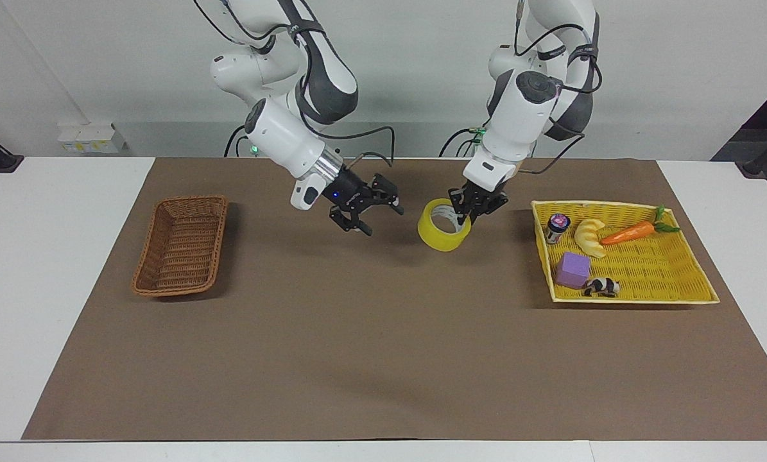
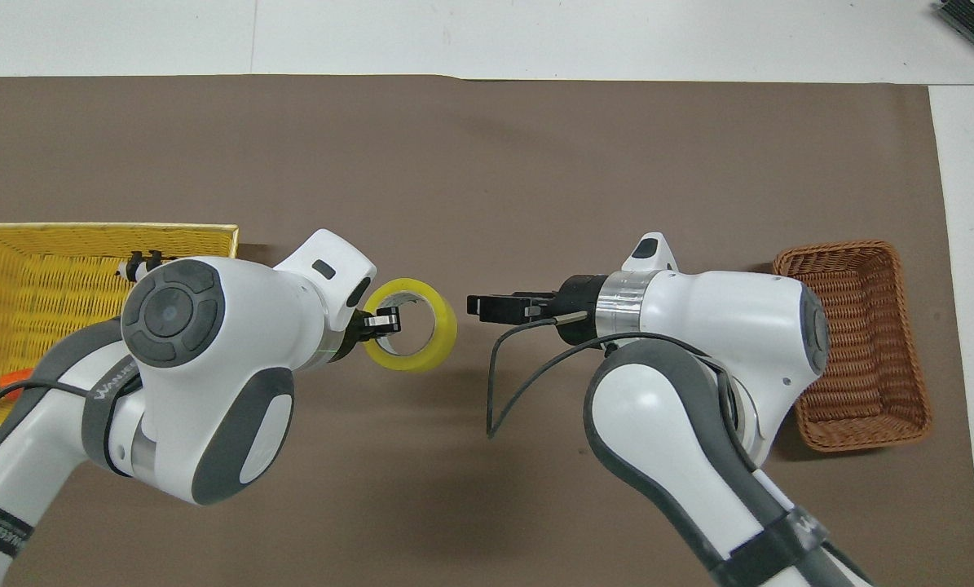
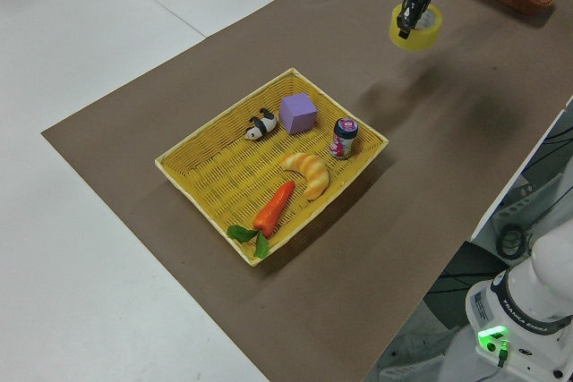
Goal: Move tape to another basket
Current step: 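Carry the tape to the right gripper while the right gripper grasps it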
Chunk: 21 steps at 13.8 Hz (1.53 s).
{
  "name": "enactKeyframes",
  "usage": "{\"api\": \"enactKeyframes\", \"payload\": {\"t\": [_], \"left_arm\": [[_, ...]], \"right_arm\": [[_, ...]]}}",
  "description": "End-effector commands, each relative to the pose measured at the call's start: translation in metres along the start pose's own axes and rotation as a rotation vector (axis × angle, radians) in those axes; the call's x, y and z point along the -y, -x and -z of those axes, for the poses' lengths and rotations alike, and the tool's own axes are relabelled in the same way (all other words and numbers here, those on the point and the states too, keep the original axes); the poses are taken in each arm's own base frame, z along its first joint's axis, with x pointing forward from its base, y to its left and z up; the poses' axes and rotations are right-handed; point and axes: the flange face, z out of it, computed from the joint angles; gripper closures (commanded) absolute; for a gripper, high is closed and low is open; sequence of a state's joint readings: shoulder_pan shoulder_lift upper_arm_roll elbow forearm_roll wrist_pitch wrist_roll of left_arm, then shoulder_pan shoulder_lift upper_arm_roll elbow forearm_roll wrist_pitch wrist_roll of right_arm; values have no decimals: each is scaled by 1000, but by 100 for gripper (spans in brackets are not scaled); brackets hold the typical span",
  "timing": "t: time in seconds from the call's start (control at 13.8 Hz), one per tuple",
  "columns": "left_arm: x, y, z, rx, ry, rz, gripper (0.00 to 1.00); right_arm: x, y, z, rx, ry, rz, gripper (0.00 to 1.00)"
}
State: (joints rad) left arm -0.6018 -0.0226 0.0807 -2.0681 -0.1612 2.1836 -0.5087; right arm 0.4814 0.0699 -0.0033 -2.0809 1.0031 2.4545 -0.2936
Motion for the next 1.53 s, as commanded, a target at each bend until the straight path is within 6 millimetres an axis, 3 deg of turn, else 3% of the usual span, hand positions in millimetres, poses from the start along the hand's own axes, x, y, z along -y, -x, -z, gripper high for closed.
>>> {"api": "enactKeyframes", "payload": {"t": [0.0,0.29,0.44,0.58,0.65,1.02,1.09,1.16,1.31,1.45], "left_arm": [[-15,10,7,-19,42,26,100],[-37,16,10,-41,155,61,100],[-39,15,10,-53,168,63,100],[-41,13,11,-55,208,92,100],[-45,15,11,-52,214,89,100],[-46,17,11,-45,211,87,98],[-46,16,11,-42,211,87,90],[-46,16,11,-43,210,87,75],[-49,4,16,-55,215,86,21],[-48,0,24,-55,217,78,9]], "right_arm": [[1,0,-9,-17,-6,29,0],[0,1,-16,2,30,26,0],[-8,1,-25,15,43,22,3],[-12,-1,-22,15,42,10,82],[-13,-2,-22,15,41,-2,100],[-7,-4,-20,6,29,-62,100],[-7,-5,-19,4,28,-63,100],[-6,-5,-20,6,28,-67,100],[-6,-5,-20,4,25,-74,100],[-4,-5,-20,4,24,-96,100]]}}
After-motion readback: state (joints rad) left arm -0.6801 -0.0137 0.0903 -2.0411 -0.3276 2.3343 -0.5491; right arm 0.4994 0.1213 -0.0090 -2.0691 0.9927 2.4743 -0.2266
